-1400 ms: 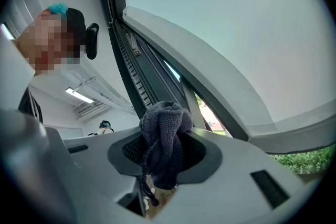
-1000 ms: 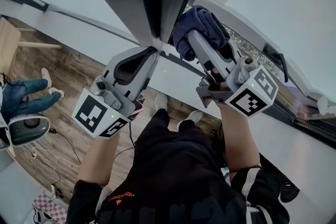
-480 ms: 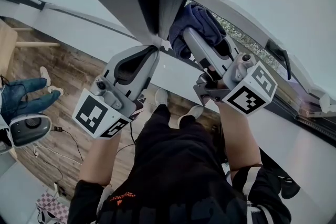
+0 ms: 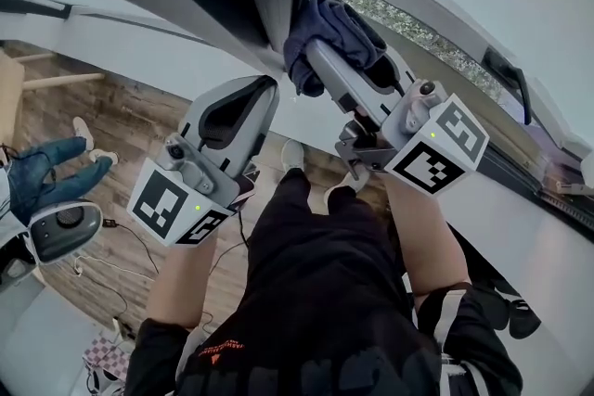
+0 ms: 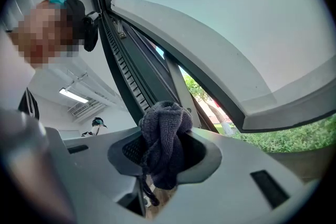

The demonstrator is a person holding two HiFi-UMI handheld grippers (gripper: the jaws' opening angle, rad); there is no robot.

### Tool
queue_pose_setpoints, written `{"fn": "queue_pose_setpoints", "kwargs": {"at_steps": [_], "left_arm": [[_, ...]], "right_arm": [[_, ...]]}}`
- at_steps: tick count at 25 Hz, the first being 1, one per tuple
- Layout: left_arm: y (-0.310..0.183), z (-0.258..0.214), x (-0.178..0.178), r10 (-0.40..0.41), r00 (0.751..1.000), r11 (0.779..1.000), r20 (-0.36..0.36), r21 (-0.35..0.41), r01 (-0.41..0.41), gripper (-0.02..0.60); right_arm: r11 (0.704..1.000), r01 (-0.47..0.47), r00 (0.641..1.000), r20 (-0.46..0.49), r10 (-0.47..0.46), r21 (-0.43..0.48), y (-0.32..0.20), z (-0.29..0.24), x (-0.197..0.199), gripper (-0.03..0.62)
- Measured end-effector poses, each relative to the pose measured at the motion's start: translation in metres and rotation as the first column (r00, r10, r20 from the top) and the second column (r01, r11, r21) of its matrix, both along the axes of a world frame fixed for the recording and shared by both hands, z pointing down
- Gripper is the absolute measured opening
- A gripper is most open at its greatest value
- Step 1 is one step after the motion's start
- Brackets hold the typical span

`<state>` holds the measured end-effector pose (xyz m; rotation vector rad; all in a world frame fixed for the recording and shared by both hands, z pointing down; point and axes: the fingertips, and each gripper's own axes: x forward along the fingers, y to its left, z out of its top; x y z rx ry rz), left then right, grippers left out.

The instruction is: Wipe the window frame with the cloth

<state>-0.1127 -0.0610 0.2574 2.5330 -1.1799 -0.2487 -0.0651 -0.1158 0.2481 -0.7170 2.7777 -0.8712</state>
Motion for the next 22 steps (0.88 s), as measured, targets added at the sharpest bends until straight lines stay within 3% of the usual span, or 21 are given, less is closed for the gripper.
{"fn": "queue_pose_setpoints", "kwargs": {"at_steps": [5, 12, 22], "left_arm": [[0.004, 0.012, 0.013, 0.003, 1.000, 1.000, 0.009, -0.018, -0.003, 0.026], [0.005, 0.020, -0.003, -0.001, 1.000, 1.000, -0.002, -0.031, 0.001, 0.025], [0.006, 0.048, 0.002, 0.017, 1.000, 0.998, -0.016, -0.061, -0.018, 0.025]], "right_arm": [[1.000, -0.010, 1.000, 0.002, 0.010, -0.018, 0.003, 0.016, 0.011, 0.118], [1.000, -0.025, 0.999, -0.044, 0.025, 0.004, -0.001, 0.029, -0.007, 0.118], [0.998, -0.062, 0.986, -0.155, 0.064, 0.016, 0.000, 0.071, -0.007, 0.118]]}}
